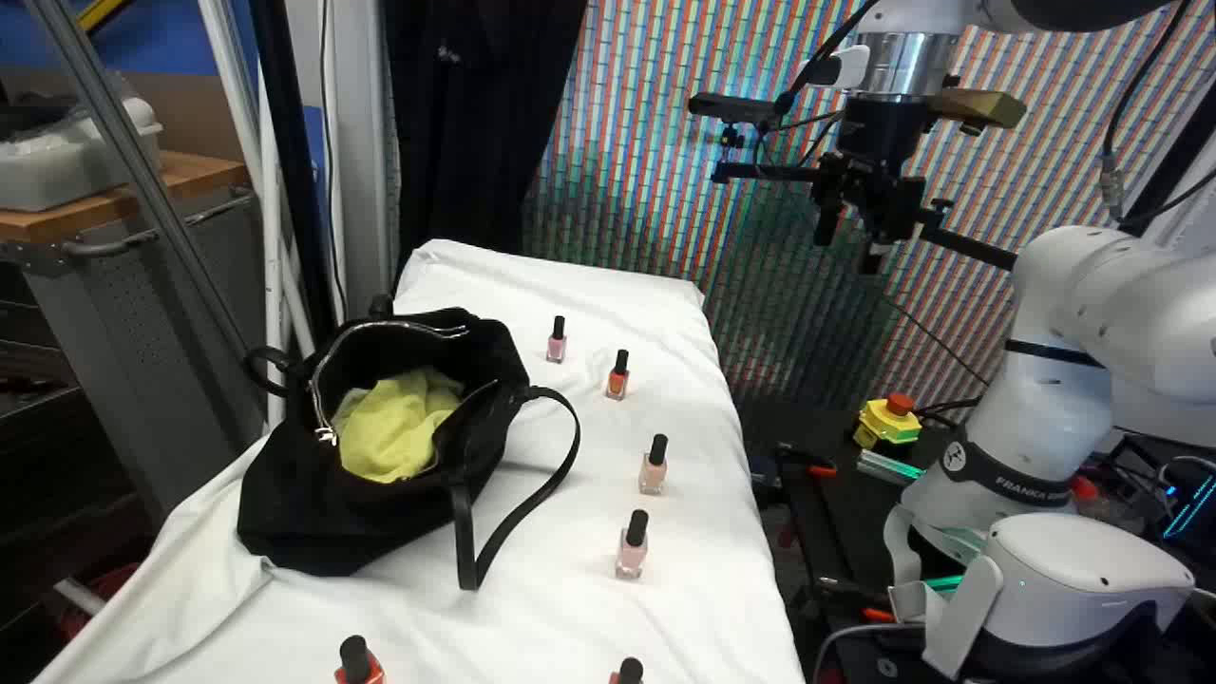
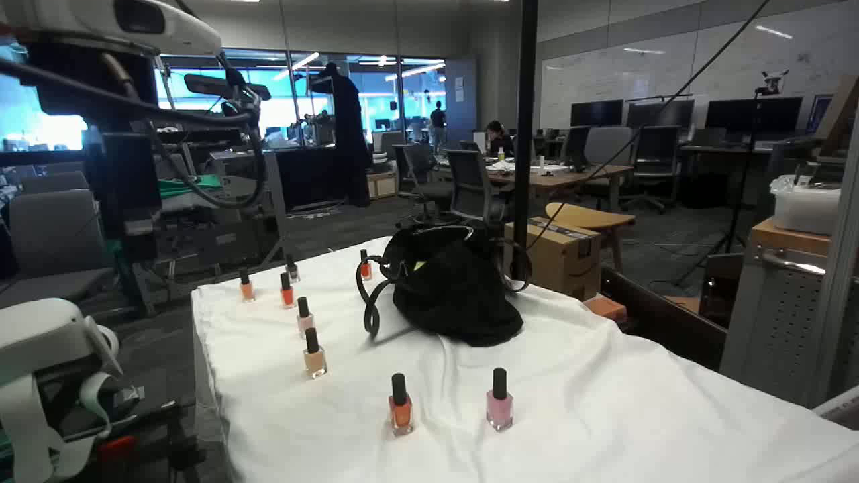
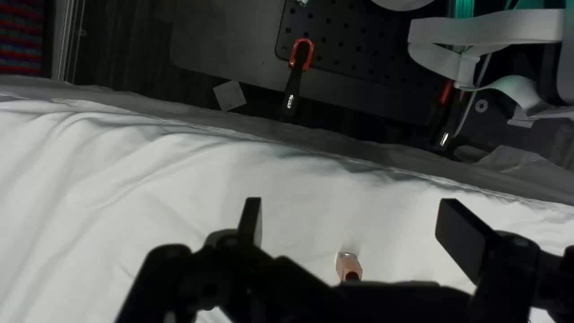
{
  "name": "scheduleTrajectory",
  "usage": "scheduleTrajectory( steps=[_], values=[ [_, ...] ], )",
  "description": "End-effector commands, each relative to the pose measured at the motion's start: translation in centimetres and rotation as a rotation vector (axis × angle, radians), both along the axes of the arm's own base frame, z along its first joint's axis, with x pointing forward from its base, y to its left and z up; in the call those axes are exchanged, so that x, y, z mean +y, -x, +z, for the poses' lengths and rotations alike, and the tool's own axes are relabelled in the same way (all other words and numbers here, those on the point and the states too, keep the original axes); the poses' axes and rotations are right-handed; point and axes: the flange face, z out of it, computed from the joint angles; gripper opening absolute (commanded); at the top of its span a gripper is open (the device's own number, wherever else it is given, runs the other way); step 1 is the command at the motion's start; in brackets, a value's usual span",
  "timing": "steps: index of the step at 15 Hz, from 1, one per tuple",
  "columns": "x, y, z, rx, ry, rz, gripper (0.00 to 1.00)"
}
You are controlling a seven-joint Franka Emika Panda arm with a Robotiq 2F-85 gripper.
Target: Put all the nail polish in the black bag
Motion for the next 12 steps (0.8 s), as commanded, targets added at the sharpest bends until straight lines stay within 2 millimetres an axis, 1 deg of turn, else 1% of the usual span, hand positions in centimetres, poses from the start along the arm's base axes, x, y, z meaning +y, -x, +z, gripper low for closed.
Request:
scheduleTrajectory(
  steps=[1,3,6,9,11,12],
  values=[
    [0.0,0.0,0.2,-0.004,0.000,-0.001,1.00],
    [-0.3,-0.8,0.3,-0.005,0.002,0.000,1.00],
    [-1.1,-2.7,-0.1,-0.001,0.008,-0.001,1.00],
    [-2.6,-5.4,-0.4,-0.036,0.018,-0.004,1.00],
    [-4.3,-8.3,-1.3,-0.063,0.028,-0.003,1.00],
    [-4.8,-9.1,-1.3,-0.084,0.037,-0.011,1.00]
  ],
)
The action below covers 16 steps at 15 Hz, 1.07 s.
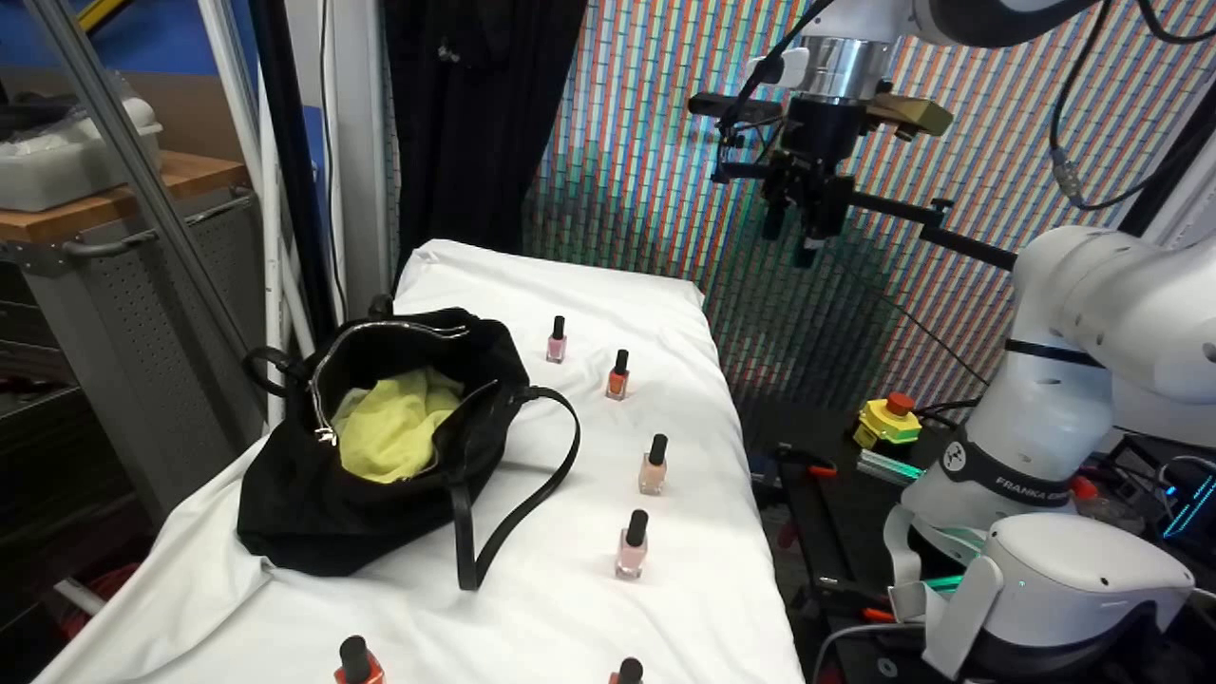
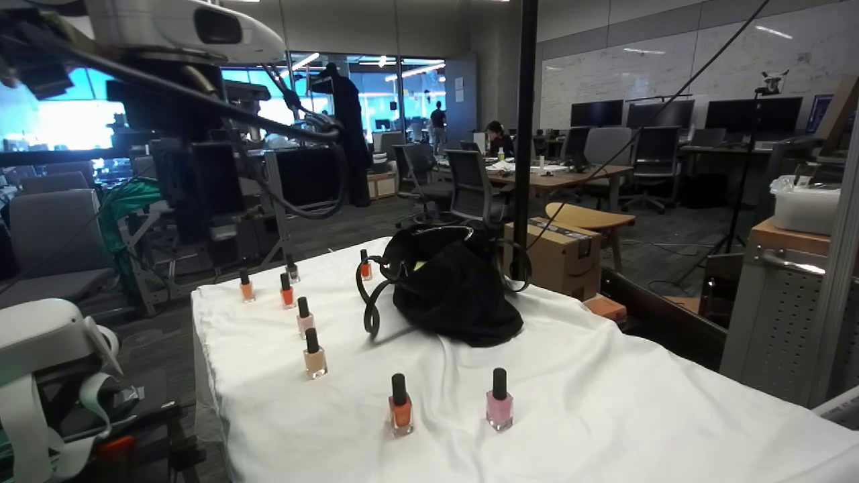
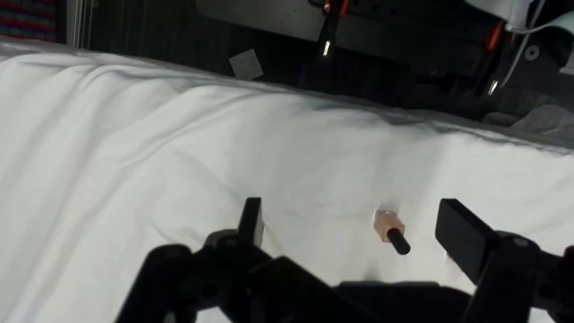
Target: Put all the nail polish in the black bag
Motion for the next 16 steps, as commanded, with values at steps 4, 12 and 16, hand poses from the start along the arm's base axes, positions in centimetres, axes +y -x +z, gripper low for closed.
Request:
scheduleTrajectory(
  steps=[4,12,16],
  values=[
    [-4.1,-7.5,-1.5,-0.080,0.047,0.020,1.00],
    [-6.0,-14.4,-6.5,-0.158,0.087,0.108,1.00],
    [-5.9,-16.8,-9.6,-0.159,0.111,0.142,1.00]
  ],
)
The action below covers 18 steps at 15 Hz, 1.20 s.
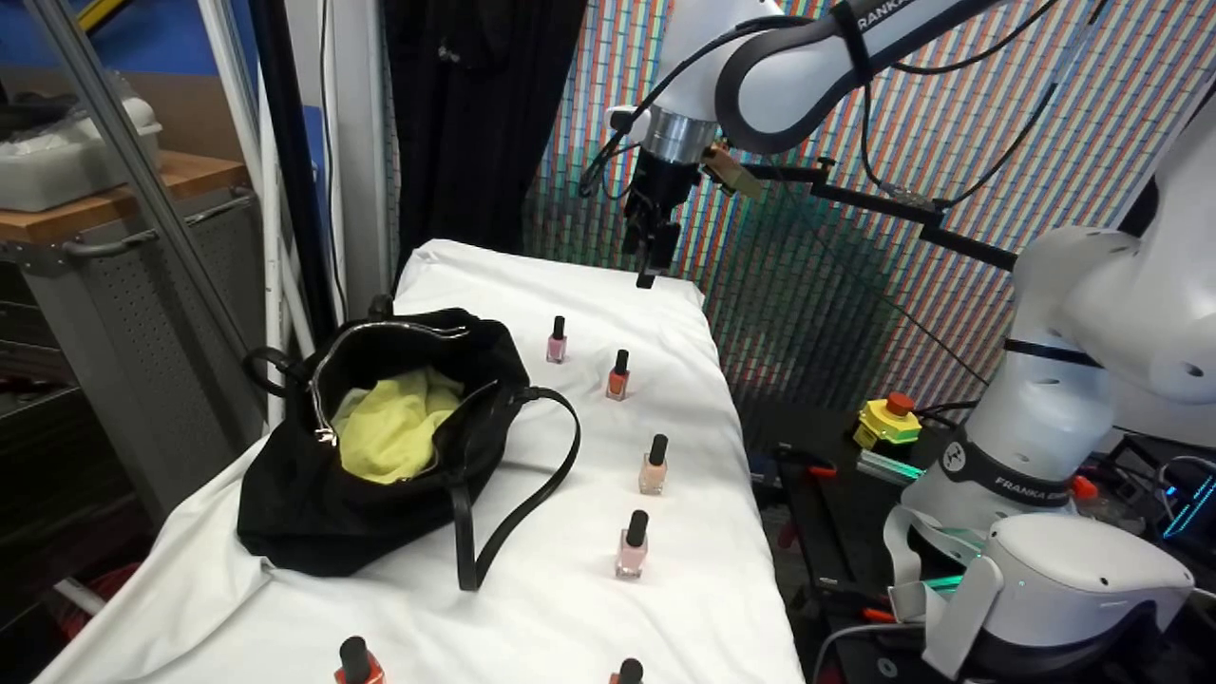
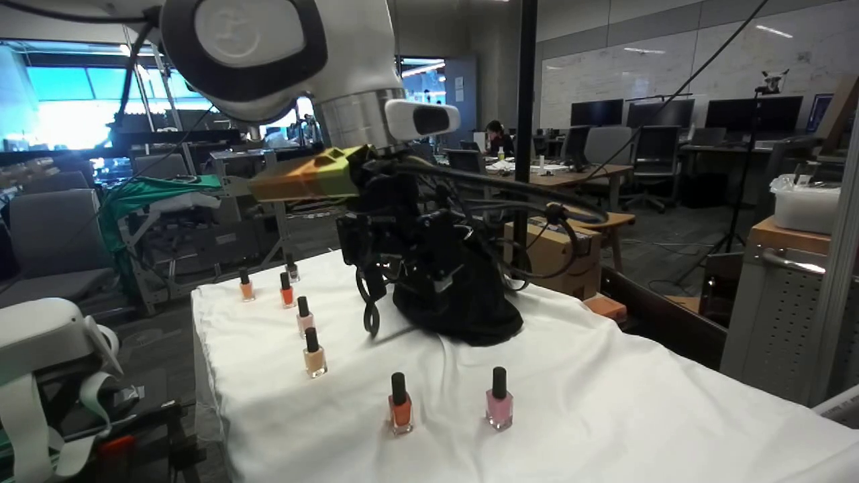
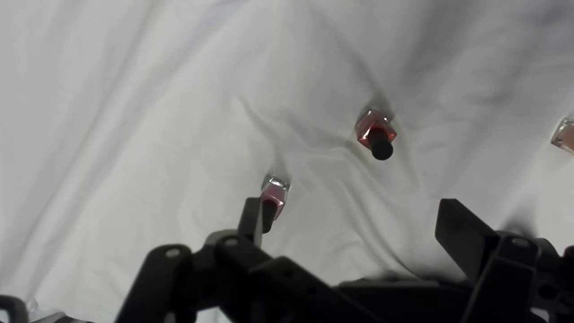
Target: Put all the nail polish in the black bag
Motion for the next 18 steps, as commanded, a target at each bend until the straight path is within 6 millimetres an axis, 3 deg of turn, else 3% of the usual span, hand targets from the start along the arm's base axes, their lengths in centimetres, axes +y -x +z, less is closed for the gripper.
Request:
scheduleTrajectory(
  steps=[1,11,18],
  values=[
    [-0.6,-2.8,-2.0,-0.014,0.020,0.035,1.00],
    [-2.7,-8.0,-7.8,-0.011,-0.019,-0.107,1.00],
    [-3.2,-9.9,-10.7,0.008,-0.067,-0.221,1.00]
  ],
)
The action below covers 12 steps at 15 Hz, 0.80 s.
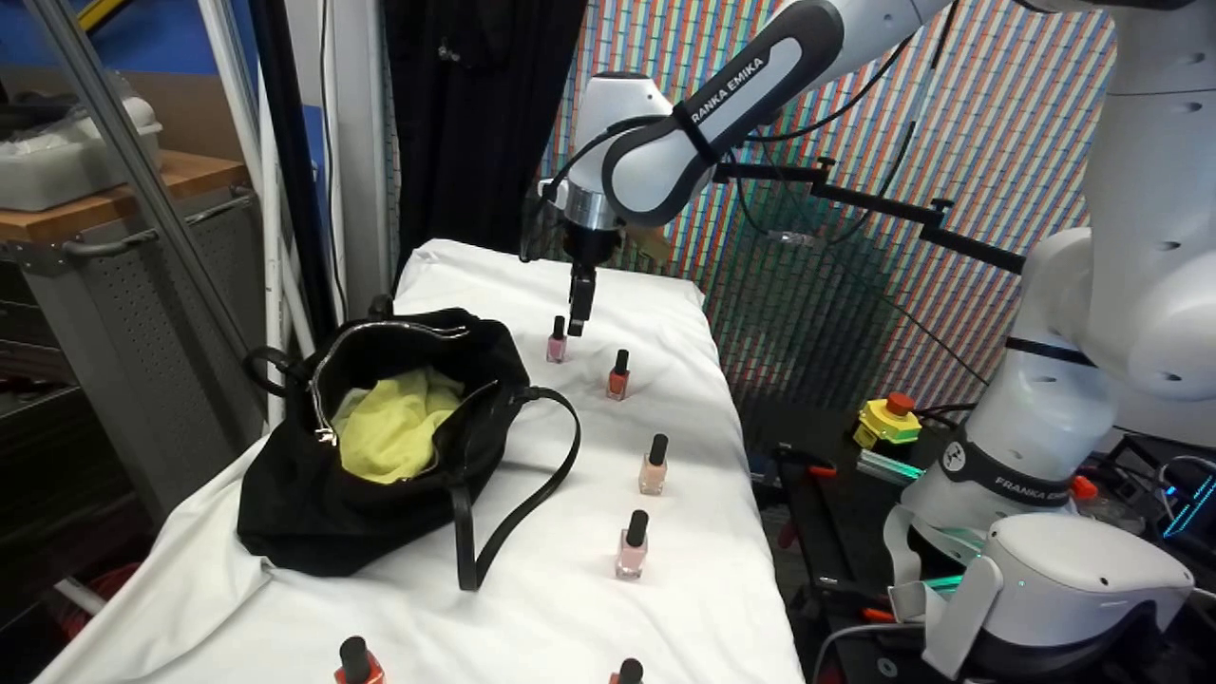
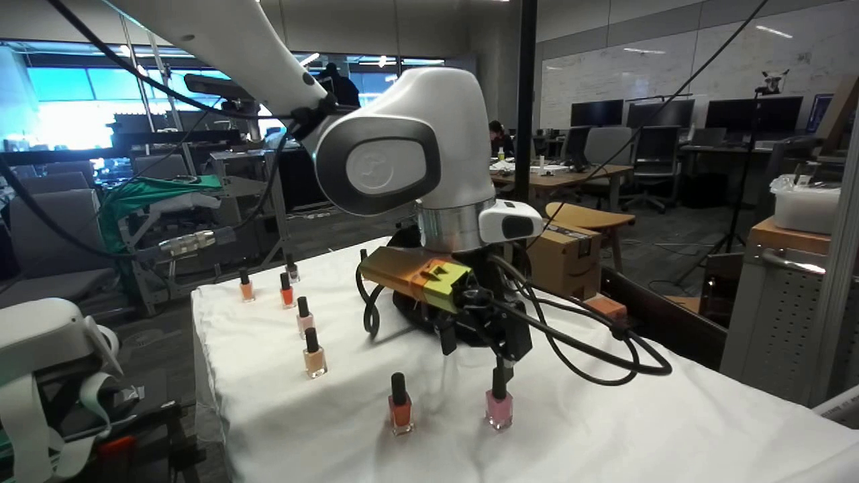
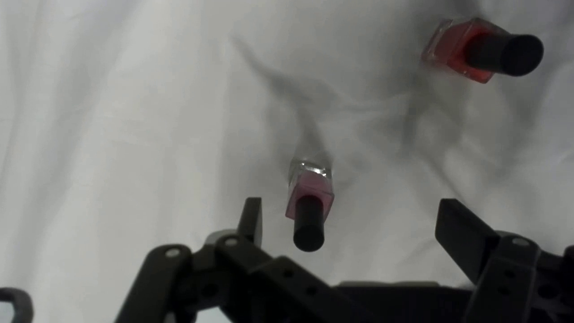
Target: Put all the nail polish in the black bag
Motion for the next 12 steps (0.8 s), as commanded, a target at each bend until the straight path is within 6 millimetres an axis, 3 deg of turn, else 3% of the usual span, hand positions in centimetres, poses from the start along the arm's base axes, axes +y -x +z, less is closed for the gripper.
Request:
scheduleTrajectory(
  steps=[1,12],
  values=[
    [-0.7,-1.5,-0.8,-0.009,-0.004,-0.067,1.00],
    [-0.4,-2.2,-5.8,0.021,-0.020,-0.092,1.00]
  ],
)
